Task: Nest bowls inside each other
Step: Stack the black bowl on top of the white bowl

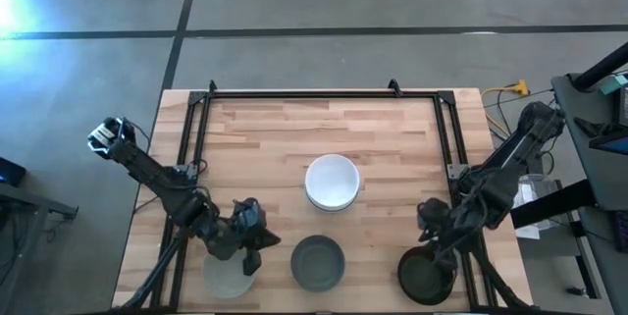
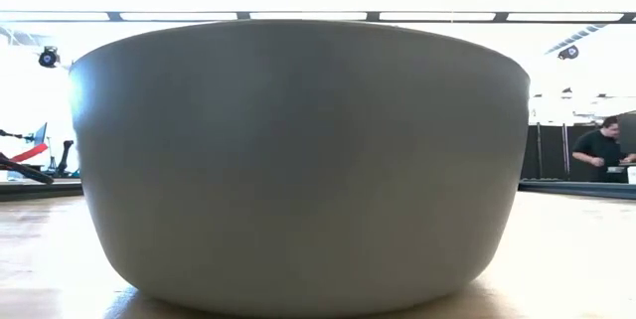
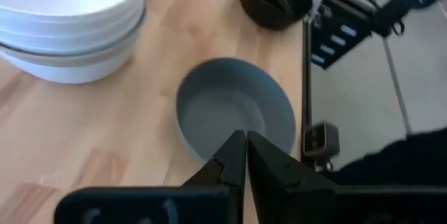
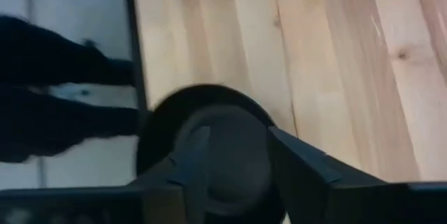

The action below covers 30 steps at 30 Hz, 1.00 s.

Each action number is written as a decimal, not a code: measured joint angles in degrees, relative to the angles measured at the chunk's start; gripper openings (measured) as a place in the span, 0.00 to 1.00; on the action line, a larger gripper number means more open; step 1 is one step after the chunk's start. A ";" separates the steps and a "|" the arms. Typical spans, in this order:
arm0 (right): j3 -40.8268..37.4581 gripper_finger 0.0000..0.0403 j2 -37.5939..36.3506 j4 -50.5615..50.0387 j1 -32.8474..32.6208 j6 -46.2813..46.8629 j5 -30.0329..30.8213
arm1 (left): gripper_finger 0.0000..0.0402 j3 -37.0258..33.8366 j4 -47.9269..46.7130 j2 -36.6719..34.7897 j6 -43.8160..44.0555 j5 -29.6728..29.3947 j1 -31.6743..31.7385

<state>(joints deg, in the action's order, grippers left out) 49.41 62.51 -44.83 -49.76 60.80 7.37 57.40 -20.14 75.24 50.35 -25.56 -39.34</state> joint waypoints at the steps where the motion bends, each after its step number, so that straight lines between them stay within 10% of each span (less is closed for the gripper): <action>1: 0.00 0.37 1.53 0.04 0.00 -0.22 -0.28 | 0.00 -0.14 0.08 -0.01 -0.38 0.00 -0.64; 20: 0.02 0.43 23.14 0.07 0.17 -6.70 -4.69 | 0.00 -7.56 0.45 -4.86 1.55 -0.02 -7.27; 30: 0.02 0.05 27.82 0.80 2.42 -6.88 -12.57 | 0.00 -8.19 0.26 -6.85 0.17 -0.42 -7.27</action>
<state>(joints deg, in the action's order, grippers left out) 49.43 90.33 -44.04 -47.34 53.92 -5.20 49.21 -19.88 68.39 50.52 -25.98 -46.61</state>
